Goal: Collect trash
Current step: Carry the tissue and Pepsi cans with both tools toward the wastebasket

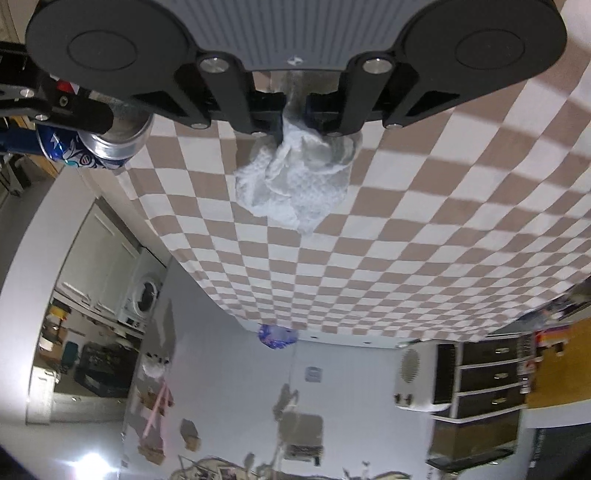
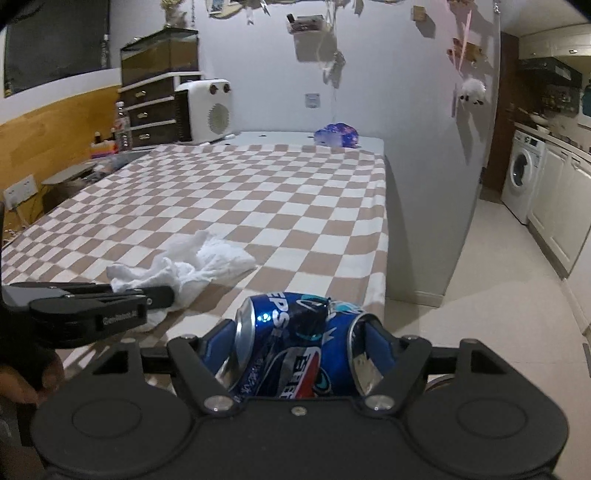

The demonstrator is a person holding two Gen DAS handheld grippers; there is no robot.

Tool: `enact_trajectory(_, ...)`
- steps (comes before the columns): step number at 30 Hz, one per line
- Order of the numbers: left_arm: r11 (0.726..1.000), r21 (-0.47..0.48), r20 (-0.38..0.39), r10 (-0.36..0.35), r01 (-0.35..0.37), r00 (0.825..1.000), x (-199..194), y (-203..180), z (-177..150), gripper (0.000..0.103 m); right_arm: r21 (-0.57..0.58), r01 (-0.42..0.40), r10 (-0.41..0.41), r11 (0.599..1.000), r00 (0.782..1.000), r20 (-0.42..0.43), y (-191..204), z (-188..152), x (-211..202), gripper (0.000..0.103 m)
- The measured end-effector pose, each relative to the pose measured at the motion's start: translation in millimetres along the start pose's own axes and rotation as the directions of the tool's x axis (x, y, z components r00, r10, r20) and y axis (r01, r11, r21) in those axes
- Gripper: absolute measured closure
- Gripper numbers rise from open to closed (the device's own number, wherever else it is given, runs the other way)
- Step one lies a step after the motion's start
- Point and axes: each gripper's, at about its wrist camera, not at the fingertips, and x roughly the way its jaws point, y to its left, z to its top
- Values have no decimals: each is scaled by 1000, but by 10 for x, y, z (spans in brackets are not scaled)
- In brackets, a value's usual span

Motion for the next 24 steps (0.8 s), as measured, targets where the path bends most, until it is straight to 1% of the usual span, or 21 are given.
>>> enact_trajectory(3,1000,-11,13,15,-15,1000,-196,-55,-55,95,29,-22,21,999,1000,16,-51,-65,-153,28)
enact_trajectory(6,1000,-7,34,25,-25,999,-398,-154,-85,95,61,-46,42,997,998,55,-108,-102,-366,28)
enact_trajectory(11,998,8,75,54,-54,996,-738,-342,-85,95,34,-17,13,999,995,103,-150,-163,-655,28)
enact_trajectory(16,996,40,119,72,-77,990,-1060,-581,-38,95,41,-12,6,999,989,145,-284,-205,-946,28)
enact_trajectory(20,995,62,146,70,-80,987,-1236,-794,-12,95,61,-11,0,998,983,182,-433,-215,-1154,28)
enact_trajectory(24,995,78,156,53,-66,986,-1316,-1007,-23,95,78,0,-17,997,977,211,-624,-247,-1315,27)
